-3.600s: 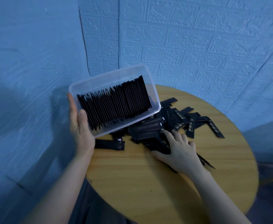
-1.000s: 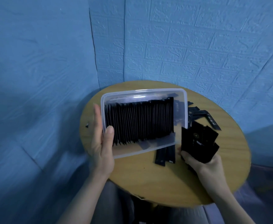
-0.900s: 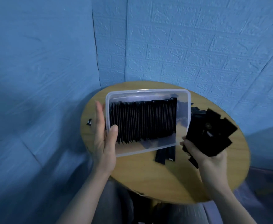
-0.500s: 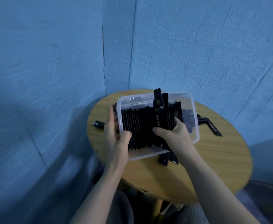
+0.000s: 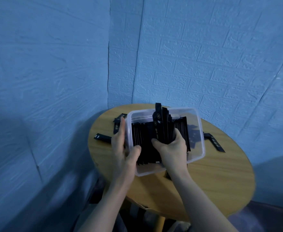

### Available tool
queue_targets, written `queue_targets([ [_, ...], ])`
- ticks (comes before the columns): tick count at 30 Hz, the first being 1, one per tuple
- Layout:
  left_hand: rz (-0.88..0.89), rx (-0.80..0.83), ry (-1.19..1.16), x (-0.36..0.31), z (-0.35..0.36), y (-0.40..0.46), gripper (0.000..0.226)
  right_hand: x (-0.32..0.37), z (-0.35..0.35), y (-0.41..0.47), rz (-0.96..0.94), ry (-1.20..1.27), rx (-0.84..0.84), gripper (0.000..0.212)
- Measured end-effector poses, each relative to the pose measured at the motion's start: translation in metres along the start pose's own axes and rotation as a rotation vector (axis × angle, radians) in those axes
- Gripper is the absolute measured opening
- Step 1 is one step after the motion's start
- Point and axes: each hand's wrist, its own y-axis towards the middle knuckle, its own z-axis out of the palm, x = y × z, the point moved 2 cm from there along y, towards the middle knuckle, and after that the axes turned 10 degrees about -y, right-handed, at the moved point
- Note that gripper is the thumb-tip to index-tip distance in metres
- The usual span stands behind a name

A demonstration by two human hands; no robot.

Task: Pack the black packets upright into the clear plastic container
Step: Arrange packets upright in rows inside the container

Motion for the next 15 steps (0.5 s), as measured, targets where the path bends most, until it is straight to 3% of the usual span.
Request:
queue_targets([
  [6,0.034,0.005,0.019,0.004,-0.003,0.0,0.082,0.007,0.002,-0.003,-0.049,-0.161,-0.092,0.021],
  [15,0.0,-0.022,-0.02,0.002,-0.006,0.001,0.075,0.022,0.008,0.0,-0.119,-0.372,0.005,0.019],
])
